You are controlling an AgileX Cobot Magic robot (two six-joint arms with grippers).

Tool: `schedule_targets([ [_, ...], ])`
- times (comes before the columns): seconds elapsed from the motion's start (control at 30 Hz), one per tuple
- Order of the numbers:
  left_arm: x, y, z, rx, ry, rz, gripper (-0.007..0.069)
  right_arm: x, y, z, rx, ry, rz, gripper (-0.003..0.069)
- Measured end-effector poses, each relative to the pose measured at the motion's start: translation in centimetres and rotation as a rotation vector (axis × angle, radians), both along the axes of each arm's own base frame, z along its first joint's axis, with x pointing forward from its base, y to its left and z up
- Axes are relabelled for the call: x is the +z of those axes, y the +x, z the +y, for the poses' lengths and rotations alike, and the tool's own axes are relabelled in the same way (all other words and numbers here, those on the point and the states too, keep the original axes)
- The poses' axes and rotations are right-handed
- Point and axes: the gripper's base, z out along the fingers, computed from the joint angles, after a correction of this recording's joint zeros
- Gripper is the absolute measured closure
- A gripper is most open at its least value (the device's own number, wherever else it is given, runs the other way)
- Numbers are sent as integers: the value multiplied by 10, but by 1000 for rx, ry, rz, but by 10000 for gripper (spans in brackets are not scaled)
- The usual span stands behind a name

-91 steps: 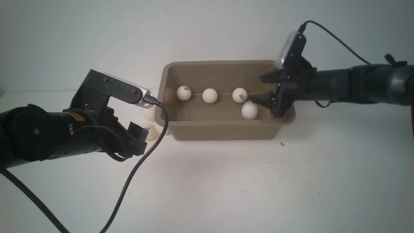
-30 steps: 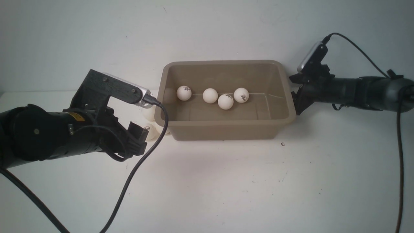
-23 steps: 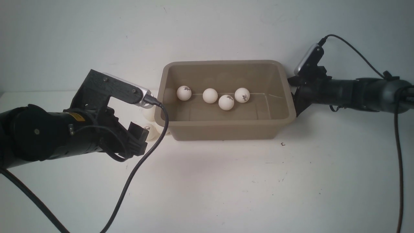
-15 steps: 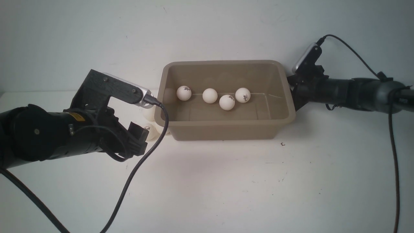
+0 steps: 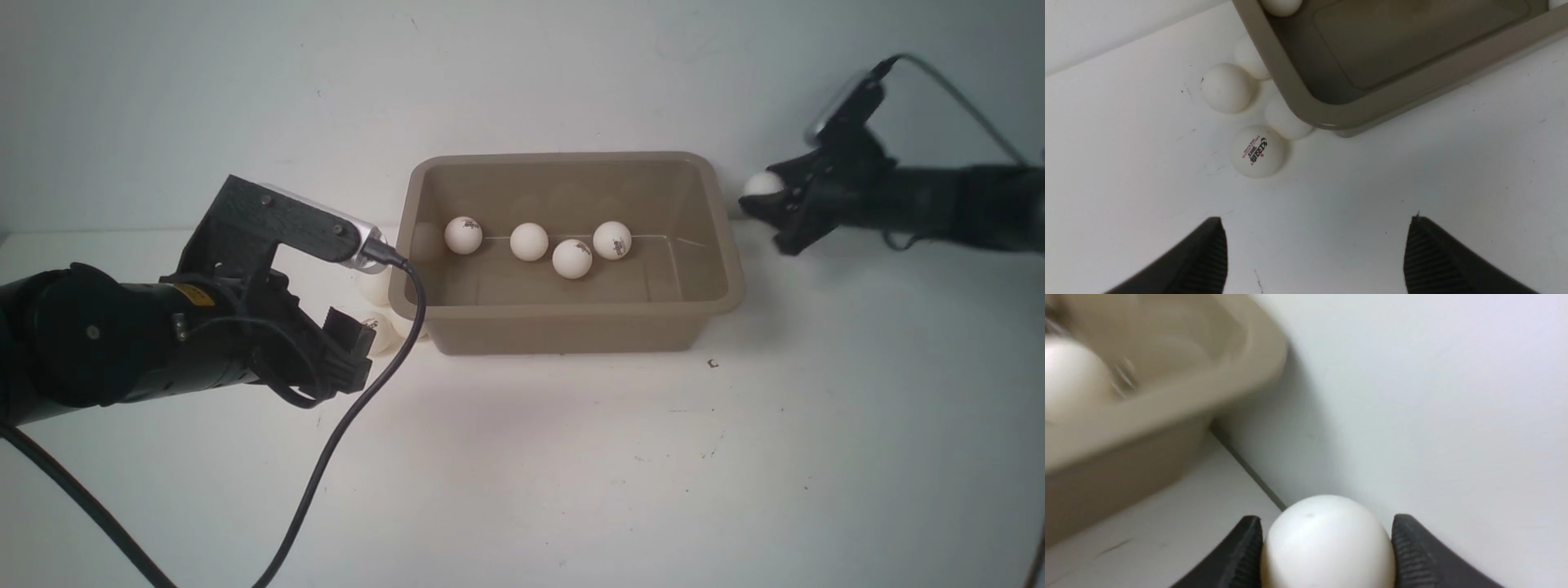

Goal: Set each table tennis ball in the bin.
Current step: Use the right arm to put the table tennis ball into the box

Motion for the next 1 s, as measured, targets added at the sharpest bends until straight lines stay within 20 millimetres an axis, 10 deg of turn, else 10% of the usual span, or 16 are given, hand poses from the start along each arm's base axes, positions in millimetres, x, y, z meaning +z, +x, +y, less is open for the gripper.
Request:
schedule_targets([
  [0.33,0,0,0,3,0,-7,104,62,-42,22,325,204,114,295],
  [0.67,1,1,0,4,-1,-9,104,53,-54,118,460,92,176,295],
  [0.9,1,1,0,4,-1,-8,104,42,-47,128,359,34,187,293],
  [1.0,1,1,0,4,-1,-8,104,40,-46,127,335,49,202,186],
])
